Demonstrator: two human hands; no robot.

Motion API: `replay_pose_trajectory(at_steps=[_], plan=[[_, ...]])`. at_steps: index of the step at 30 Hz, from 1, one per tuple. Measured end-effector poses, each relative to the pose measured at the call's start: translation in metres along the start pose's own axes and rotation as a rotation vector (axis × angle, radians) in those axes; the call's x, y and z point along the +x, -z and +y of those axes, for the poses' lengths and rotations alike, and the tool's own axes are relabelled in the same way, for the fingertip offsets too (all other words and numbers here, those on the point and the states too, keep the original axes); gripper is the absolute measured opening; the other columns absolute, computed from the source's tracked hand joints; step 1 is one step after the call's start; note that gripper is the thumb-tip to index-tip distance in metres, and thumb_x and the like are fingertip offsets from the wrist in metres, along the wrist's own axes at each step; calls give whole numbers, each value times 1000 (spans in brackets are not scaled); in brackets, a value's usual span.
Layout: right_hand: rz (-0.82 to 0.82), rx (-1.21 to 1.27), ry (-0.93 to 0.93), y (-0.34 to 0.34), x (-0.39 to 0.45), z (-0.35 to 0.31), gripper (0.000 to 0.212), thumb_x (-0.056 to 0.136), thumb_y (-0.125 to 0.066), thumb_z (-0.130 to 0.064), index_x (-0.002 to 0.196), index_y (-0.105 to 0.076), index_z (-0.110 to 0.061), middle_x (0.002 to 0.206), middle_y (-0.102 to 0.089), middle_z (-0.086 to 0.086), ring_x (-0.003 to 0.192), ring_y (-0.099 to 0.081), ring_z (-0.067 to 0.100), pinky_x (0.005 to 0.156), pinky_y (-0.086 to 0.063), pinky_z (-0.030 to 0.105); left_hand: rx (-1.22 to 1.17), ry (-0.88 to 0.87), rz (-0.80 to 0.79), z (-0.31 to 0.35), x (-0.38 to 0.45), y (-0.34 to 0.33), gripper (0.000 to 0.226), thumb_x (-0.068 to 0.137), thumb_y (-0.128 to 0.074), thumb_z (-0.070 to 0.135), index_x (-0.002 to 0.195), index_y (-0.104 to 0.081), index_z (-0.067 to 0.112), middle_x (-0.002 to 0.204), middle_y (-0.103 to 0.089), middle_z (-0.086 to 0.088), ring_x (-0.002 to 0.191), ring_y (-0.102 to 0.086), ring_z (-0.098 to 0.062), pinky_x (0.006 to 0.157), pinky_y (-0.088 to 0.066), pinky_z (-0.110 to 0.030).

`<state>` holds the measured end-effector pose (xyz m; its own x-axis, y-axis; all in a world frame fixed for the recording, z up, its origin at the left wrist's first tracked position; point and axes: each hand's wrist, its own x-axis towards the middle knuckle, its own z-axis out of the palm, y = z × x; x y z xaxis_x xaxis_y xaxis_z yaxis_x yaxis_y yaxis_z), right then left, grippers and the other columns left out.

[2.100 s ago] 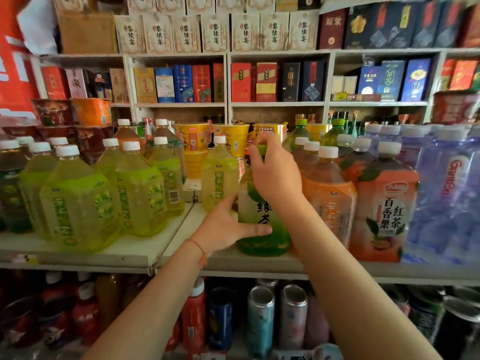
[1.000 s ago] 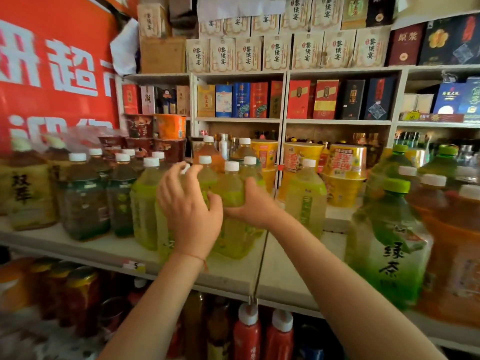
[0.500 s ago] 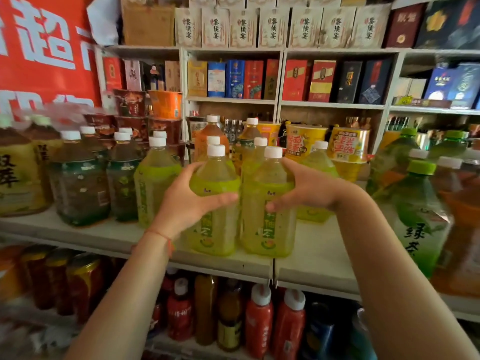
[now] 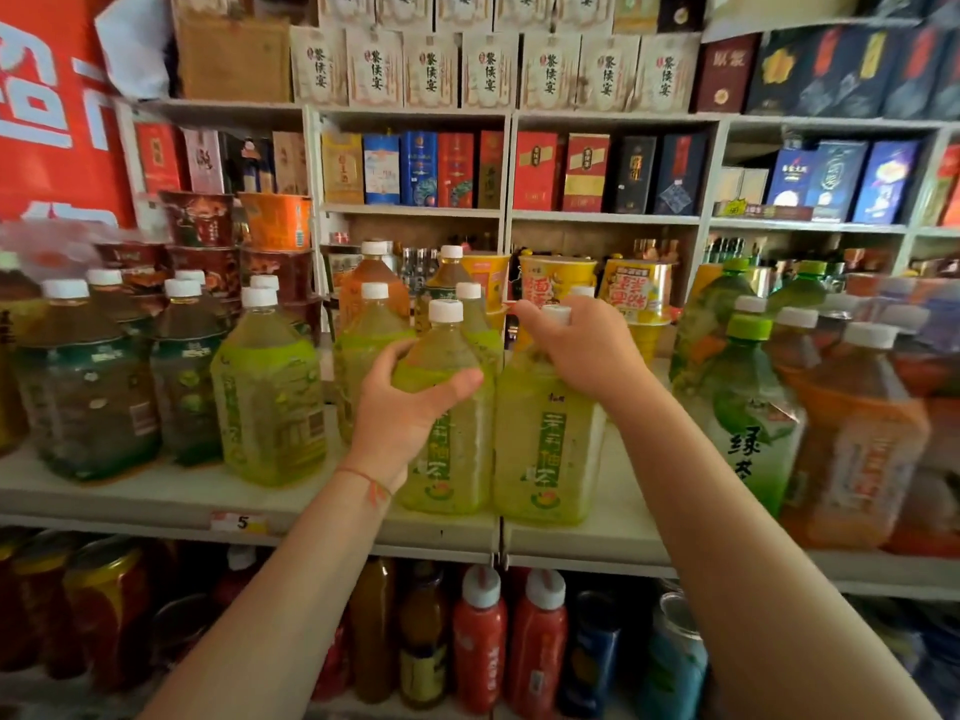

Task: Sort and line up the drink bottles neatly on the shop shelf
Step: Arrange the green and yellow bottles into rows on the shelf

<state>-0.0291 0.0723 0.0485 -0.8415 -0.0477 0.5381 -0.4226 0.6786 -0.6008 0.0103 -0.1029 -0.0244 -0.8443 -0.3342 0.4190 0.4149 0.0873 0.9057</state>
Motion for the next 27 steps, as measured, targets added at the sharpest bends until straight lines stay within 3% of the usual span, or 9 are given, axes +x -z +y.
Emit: replay_pose_trajectory(at_steps=[1, 4, 9, 11, 14, 27], plan=[[8, -11, -7, 7, -1, 4, 53, 94, -55, -57, 87, -58, -5, 79, -65, 7, 72, -61, 24, 67, -51, 40, -6, -4, -1, 0, -1, -9, 85, 51, -87, 50, 127, -56, 29, 117, -67, 9, 103, -65, -5, 77, -52, -20], [-15, -2, -24, 24, -4, 14, 44, 95, -56, -51, 77, -56, -11, 71, -60, 4, 62, -54, 19, 57, -44, 33, -11, -11, -22, -3, -3, -30, 90, 49, -87, 53, 129, -54, 27, 119, -66, 6, 103, -66, -7, 70, -52, -16], [16, -48, -30, 42, -9, 24, 44, 94, -58, -54, 88, -56, -11, 76, -55, 1, 65, -50, 14, 55, -41, 31, 31, -33, -28, -5, -7, -53, 89, 46, -86, 63, 123, -52, 35, 118, -65, 10, 105, -64, -7, 81, -53, -25], [75, -59, -20, 42, -7, 26, 42, 93, -58, -55, 80, -51, -16, 72, -52, -2, 63, -48, 14, 52, -37, 29, 27, -39, -32, -5, -9, -58, 87, 48, -85, 60, 124, -53, 33, 117, -65, 10, 104, -65, -6, 79, -54, -22], [145, -57, 2, 38, -4, 29, 48, 95, -56, -54, 67, -43, -17, 63, -46, -1, 56, -42, 14, 51, -34, 29, 43, -58, -30, -5, -10, -60, 92, 49, -87, 61, 129, -54, 29, 117, -65, 11, 107, -65, -9, 86, -56, -30], [227, -30, 9, 31, -2, 30, 48, 98, -52, -48, 66, -53, -12, 61, -53, 0, 53, -45, 13, 50, -39, 31, 102, -83, 9, -5, -14, -55, 100, 44, -81, 72, 131, -56, 29, 118, -66, 12, 109, -65, -10, 94, -58, -41]])
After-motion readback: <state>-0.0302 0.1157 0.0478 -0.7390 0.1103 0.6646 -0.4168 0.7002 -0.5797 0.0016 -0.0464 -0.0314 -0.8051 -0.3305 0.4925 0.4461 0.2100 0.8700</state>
